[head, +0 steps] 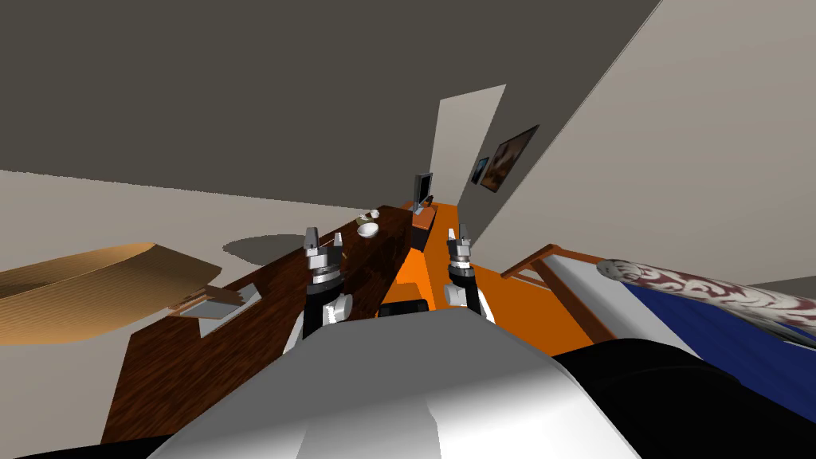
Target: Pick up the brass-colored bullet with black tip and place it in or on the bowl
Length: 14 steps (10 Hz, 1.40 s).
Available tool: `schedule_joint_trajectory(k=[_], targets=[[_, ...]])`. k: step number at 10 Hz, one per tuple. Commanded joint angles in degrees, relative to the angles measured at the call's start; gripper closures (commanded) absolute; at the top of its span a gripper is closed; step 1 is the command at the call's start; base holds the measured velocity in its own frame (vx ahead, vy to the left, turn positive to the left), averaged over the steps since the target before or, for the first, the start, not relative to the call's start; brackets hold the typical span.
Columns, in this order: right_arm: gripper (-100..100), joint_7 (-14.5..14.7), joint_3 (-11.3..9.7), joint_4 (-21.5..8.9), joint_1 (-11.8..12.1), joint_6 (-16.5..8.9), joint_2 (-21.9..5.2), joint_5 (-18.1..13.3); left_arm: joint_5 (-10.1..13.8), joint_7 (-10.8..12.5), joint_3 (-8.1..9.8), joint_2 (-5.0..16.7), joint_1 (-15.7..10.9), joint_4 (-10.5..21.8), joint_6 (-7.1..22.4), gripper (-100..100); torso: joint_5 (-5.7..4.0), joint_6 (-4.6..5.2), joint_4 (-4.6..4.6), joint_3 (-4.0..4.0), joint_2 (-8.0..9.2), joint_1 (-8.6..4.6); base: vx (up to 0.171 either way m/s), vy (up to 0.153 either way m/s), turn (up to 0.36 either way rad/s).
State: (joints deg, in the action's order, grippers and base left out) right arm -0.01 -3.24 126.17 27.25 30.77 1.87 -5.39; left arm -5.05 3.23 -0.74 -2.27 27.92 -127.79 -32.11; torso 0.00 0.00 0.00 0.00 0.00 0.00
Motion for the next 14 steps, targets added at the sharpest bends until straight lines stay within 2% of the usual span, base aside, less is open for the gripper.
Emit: schedule_joint_trajectory(k=[1, 4, 7, 14], targets=[[0, 0.0, 0.0, 0.0, 0.0, 0.0, 0.0, 0.0, -0.28, -0.31, 0.43, 2.56, -0.1, 0.33, -0.1, -100, 0.0, 0.0, 0.0, 0.0, 0.0, 0.0, 0.0, 0.0, 0.0], [0, 0.0, 0.0, 0.0, 0.0, 0.0, 0.0, 0.0, -1.39, -1.52, 2.09, 7.63, -0.49, 1.65, -0.46, -100, 0.01, 0.0, 0.01, 0.03, 0.06, 0.03, -0.015, -0.001, 0.001], [0, 0.0, 0.0, 0.0, 0.0, 0.0, 0.0, 0.0, -3.12, -3.4, 4.59, 11.61, -1.1, 3.81, -1.02, -100, 0.01, 0.0, 0.02, 0.05, 0.08, 0.03, -0.023, 0.0, -0.006], [0, 0.0, 0.0, 0.0, 0.0, 0.0, 0.0, 0.0, -8.26, -8.81, 11.37, 18.13, -2.67, 10.58, -2.55, -100, 0.01, 0.0, 0.02, 0.06, 0.09, 0.03, -0.027, 0.0, -0.024]])
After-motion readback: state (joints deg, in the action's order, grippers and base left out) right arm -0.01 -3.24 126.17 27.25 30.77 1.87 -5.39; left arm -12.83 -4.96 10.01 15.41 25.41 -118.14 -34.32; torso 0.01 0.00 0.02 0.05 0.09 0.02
